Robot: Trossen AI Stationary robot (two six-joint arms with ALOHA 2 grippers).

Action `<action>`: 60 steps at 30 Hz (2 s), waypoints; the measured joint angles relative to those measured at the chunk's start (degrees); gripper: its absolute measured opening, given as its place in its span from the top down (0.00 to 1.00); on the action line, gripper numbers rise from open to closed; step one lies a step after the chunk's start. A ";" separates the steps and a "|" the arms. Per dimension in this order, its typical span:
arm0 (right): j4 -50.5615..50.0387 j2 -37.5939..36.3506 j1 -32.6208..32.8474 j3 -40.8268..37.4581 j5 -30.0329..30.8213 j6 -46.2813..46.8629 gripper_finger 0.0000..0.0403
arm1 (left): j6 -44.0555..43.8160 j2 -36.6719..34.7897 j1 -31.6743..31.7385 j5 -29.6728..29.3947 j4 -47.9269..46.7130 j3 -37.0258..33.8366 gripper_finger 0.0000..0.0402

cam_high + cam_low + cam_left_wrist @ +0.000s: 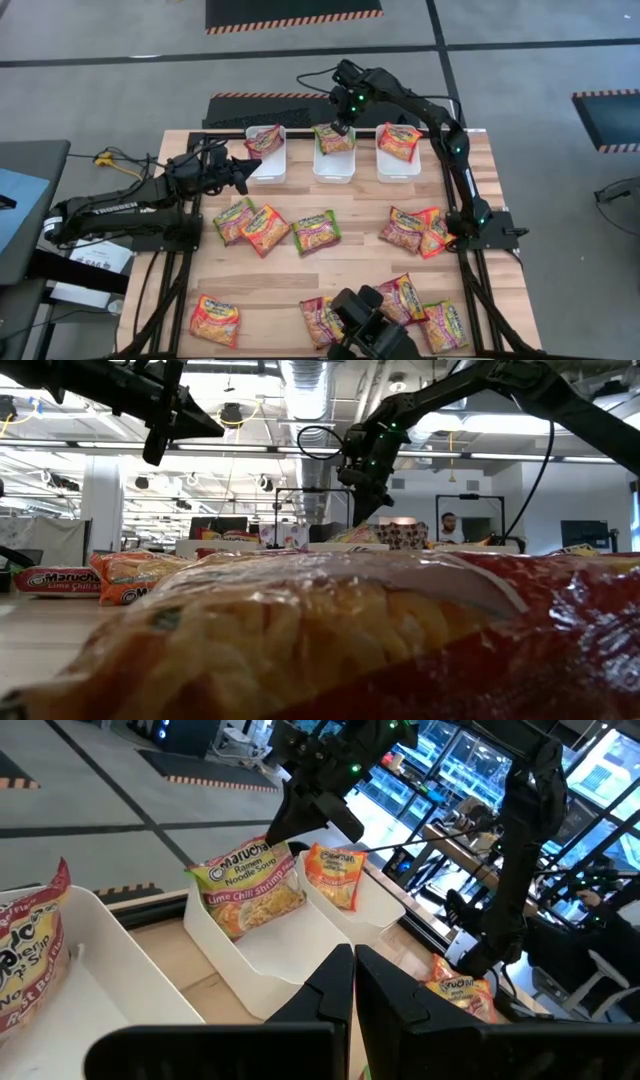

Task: Sort Maruchan noodles
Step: Put the green noodle pack into the middle white bin, then put the orange noodle pack into the right white bin

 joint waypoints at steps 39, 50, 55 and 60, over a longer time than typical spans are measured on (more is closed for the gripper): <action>1.35 0.68 4.65 0.09 10.58 -5.88 0.68 | 0.02 0.00 0.00 -0.42 -0.03 0.00 1.00; -2.71 -0.14 3.45 1.28 10.86 -4.31 0.49 | 0.02 0.02 -0.01 -0.42 -0.03 0.00 1.00; -8.33 -0.22 4.62 3.29 8.85 -2.91 0.49 | 0.02 0.02 0.00 -0.42 -0.03 0.00 1.00; -16.21 -0.20 6.07 6.21 8.79 -2.86 0.51 | 0.17 0.00 -0.01 -0.14 -0.03 0.00 1.00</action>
